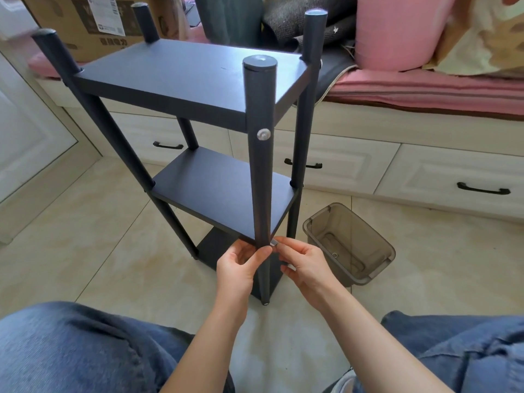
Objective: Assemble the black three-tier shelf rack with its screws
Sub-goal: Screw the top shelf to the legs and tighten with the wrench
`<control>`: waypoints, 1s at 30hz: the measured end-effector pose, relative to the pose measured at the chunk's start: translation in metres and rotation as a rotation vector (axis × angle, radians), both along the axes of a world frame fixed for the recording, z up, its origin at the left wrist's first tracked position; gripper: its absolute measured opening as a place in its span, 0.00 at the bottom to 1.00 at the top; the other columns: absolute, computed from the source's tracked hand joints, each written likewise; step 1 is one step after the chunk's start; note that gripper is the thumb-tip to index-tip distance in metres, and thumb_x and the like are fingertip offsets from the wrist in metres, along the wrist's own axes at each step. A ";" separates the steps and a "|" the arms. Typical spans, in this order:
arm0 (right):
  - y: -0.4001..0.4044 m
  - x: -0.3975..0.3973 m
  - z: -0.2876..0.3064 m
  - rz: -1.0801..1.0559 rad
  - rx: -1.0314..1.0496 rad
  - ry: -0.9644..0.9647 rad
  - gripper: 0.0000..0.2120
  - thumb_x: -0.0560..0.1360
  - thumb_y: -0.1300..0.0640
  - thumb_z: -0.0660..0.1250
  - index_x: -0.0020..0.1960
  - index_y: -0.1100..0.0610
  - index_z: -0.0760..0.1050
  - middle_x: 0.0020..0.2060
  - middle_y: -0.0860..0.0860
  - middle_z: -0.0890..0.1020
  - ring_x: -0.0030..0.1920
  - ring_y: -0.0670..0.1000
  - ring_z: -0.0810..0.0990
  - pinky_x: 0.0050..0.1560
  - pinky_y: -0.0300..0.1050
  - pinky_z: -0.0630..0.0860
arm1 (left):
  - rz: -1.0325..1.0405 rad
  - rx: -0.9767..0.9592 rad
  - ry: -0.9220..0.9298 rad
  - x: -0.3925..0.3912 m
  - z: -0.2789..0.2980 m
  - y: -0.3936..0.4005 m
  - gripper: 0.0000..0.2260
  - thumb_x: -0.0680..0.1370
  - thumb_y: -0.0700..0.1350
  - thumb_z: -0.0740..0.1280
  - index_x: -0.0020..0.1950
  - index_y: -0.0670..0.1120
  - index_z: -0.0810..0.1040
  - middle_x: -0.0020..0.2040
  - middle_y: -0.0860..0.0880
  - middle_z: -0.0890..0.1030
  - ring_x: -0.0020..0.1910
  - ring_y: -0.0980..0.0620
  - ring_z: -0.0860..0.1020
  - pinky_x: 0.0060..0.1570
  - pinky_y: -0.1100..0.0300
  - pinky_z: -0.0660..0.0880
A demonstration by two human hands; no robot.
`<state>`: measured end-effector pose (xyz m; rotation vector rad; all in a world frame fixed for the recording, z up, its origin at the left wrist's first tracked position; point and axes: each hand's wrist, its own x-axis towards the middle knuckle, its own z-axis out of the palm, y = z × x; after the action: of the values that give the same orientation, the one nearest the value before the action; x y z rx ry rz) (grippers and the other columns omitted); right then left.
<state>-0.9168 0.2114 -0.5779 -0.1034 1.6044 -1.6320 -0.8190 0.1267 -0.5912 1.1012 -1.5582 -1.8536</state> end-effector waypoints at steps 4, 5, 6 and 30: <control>-0.002 0.001 0.007 0.039 -0.075 -0.018 0.07 0.78 0.57 0.70 0.45 0.51 0.87 0.37 0.47 0.84 0.45 0.47 0.79 0.47 0.41 0.76 | 0.024 -0.036 0.059 0.002 0.012 -0.004 0.20 0.59 0.67 0.75 0.48 0.63 0.84 0.47 0.56 0.87 0.48 0.59 0.85 0.45 0.66 0.77; -0.003 0.001 0.010 0.055 -0.098 -0.016 0.07 0.77 0.57 0.70 0.46 0.51 0.87 0.38 0.48 0.83 0.43 0.47 0.79 0.46 0.40 0.76 | 0.030 -0.040 0.084 0.003 0.015 -0.006 0.19 0.59 0.67 0.75 0.48 0.63 0.84 0.47 0.55 0.87 0.49 0.57 0.85 0.48 0.63 0.78; -0.004 0.002 0.012 0.068 -0.121 -0.012 0.07 0.77 0.57 0.70 0.47 0.50 0.87 0.39 0.49 0.83 0.43 0.46 0.78 0.46 0.39 0.77 | 0.039 -0.037 0.107 0.003 0.019 -0.007 0.19 0.60 0.66 0.76 0.48 0.63 0.84 0.48 0.54 0.87 0.50 0.55 0.85 0.51 0.60 0.78; -0.018 0.013 0.025 -0.148 -0.126 0.209 0.09 0.76 0.59 0.71 0.46 0.45 0.84 0.43 0.39 0.86 0.46 0.37 0.82 0.41 0.33 0.77 | -0.013 0.104 0.217 -0.006 0.060 -0.006 0.15 0.69 0.56 0.71 0.53 0.53 0.87 0.49 0.52 0.87 0.47 0.59 0.84 0.43 0.69 0.77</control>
<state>-0.9035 0.1934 -0.5526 -0.2317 1.6968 -1.8892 -0.8247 0.1204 -0.5308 0.8998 -1.3626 -2.0083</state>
